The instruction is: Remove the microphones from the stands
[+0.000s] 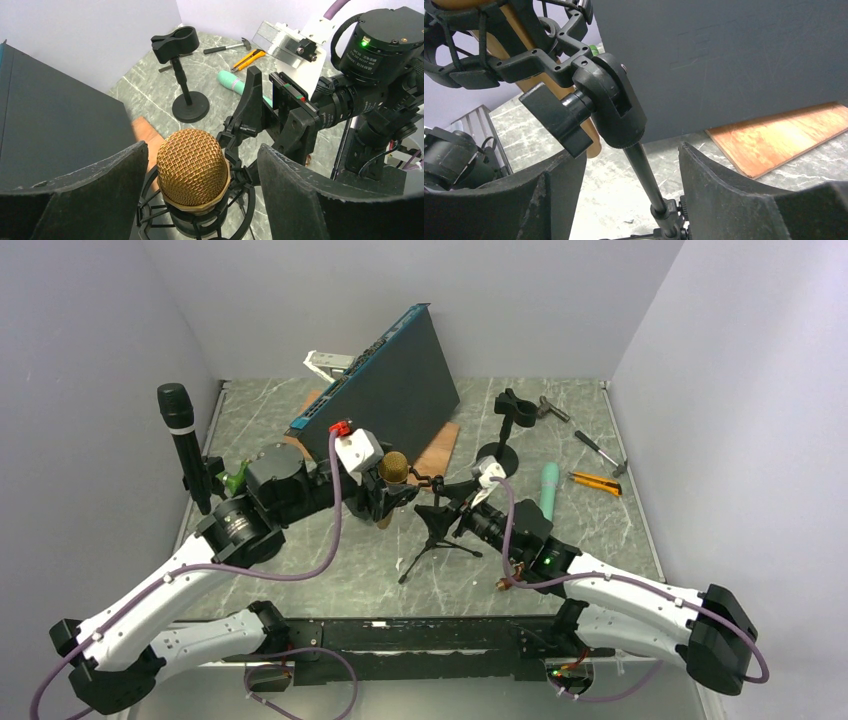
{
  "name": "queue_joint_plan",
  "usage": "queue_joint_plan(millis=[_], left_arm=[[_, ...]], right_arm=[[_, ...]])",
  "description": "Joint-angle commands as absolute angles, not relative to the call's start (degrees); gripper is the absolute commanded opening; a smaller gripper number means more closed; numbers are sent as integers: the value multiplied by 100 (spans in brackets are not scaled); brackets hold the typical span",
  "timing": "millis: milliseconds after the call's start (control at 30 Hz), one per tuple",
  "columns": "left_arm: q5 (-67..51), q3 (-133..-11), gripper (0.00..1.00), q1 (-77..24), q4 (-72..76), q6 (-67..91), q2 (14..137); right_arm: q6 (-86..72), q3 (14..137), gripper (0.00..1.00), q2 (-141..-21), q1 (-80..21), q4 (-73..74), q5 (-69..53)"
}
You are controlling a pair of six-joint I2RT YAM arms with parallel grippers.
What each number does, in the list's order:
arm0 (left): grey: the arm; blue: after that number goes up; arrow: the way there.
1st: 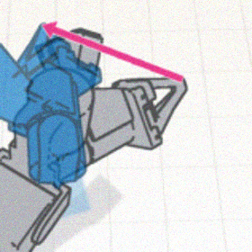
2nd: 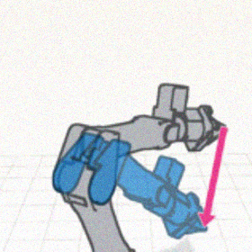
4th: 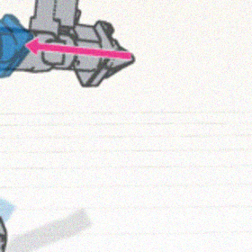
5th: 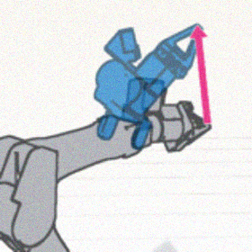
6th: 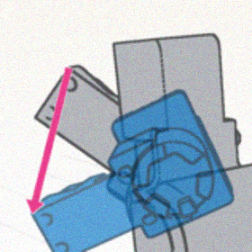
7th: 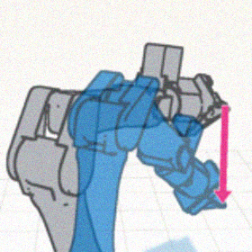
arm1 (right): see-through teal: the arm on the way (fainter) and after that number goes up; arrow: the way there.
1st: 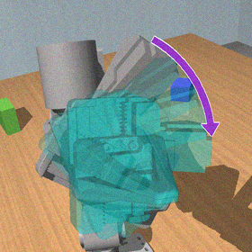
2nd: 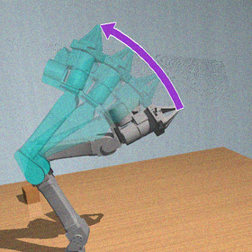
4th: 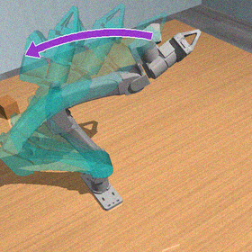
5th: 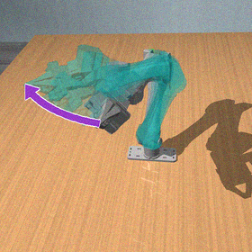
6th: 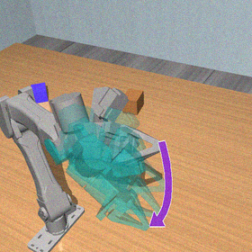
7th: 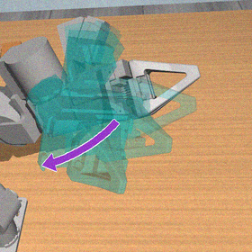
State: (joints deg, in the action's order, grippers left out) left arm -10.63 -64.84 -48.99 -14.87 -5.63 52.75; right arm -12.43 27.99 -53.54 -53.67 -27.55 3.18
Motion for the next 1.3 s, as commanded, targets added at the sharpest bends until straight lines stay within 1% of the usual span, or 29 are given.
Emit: queue_joint_plan(millis=[0,67,167,300,333,367,400,467,567,867,967,1267], left_arm=[[-1036,-6566,81,-4936,-1445,-640,5375],[-1004,-6575,77,-4936,-1474,-648,5432],[-889,-6612,64,-4932,-1517,-661,5519],[-816,-6734,32,-4932,-1641,-678,5605],[-802,-6801,21,-4931,-1670,-689,5640],[-725,-6867,4,-4934,-1697,-657,5682],[-614,-6980,0,-4934,-1755,-581,5712],[-462,-7253,0,-4928,-1922,-462,5775],[-439,-7723,0,-4933,-2161,-385,5847],[-618,-9252,0,-4932,-2709,-205,6249],[-599,-9948,0,-4924,-2872,-188,6449],[-242,-11715,0,-4930,-3052,-404,6812]], right_arm=[[-1182,2856,68,-5436,-5389,-3182,429],[-1140,2861,67,-5476,-5386,-3154,450],[-1095,2883,62,-5520,-5386,-3146,489],[-1072,2905,43,-5632,-5393,-3151,476],[-1066,2898,37,-5668,-5394,-3172,475],[-1049,2886,30,-5693,-5390,-3193,475],[-1024,2877,24,-5728,-5393,-3187,479],[-978,2870,13,-5788,-5399,-3151,535],[-934,2798,1,-5845,-5396,-3163,578],[-799,2633,0,-5874,-5448,-3162,799],[-780,2622,0,-5894,-5462,-3129,922],[-820,2573,0,-5989,-5480,-3207,1040]])
